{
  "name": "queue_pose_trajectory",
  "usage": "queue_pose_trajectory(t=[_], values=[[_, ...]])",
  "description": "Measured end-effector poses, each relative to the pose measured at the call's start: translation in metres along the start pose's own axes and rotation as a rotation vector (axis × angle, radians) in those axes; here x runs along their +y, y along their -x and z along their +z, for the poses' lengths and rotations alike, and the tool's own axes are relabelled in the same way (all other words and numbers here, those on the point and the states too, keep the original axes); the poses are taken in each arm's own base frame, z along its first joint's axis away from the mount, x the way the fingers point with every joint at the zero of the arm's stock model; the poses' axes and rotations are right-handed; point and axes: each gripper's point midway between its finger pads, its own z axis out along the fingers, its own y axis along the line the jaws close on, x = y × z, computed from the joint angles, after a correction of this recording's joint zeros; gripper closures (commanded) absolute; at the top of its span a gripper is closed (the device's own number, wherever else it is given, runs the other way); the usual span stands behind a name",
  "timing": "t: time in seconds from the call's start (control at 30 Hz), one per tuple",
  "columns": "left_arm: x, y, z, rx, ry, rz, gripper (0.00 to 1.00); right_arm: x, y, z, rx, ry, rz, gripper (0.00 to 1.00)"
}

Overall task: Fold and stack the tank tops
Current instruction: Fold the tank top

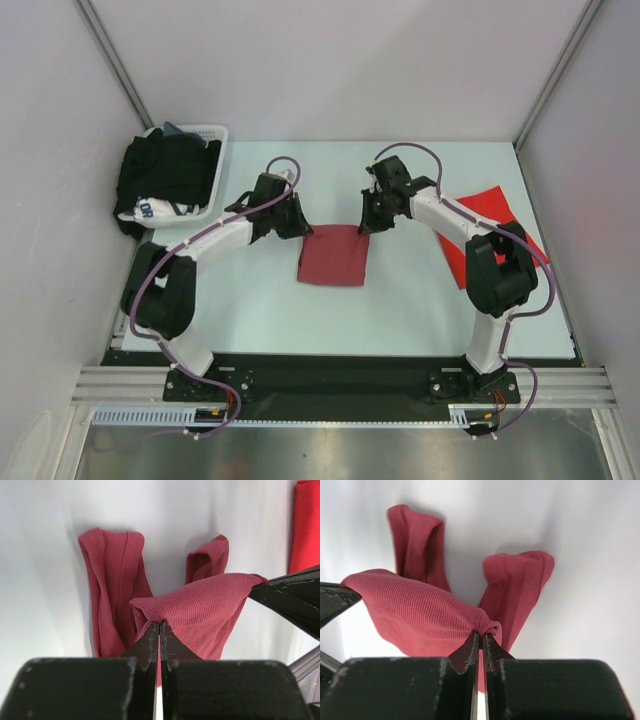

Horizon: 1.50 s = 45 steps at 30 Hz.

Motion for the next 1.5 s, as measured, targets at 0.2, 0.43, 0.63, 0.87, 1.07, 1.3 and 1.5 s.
queue_pose_trajectory(t=[0.2,0.43,0.63,0.87,1.07,1.3,1.5], values=[[0.002,0.015,0.025,0.015,0.02,0.003,1.0,-0.012,0.011,0.017,0.01,-0.019,0.025,0.92],[0.006,0.031,0.038,0.005,0.036,0.0,1.0,-0.017,0.031,0.028,-0.009,-0.022,0.039,0.9],[0.015,0.033,0.052,0.018,0.062,-0.011,0.98,-0.021,0.03,0.04,0.003,-0.033,0.048,0.69],[0.027,0.034,0.063,0.027,0.097,0.009,0.26,-0.024,0.03,0.044,0.0,-0.044,0.065,0.31],[0.03,0.035,0.035,-0.023,0.124,0.04,0.07,-0.024,0.017,0.022,-0.024,-0.038,0.055,0.3],[0.028,0.03,0.009,-0.069,0.103,0.067,0.05,-0.018,0.001,0.008,-0.043,0.003,0.045,0.14],[0.049,-0.006,0.025,0.023,0.117,0.048,0.01,-0.023,-0.021,0.026,0.0,0.011,0.06,0.22]])
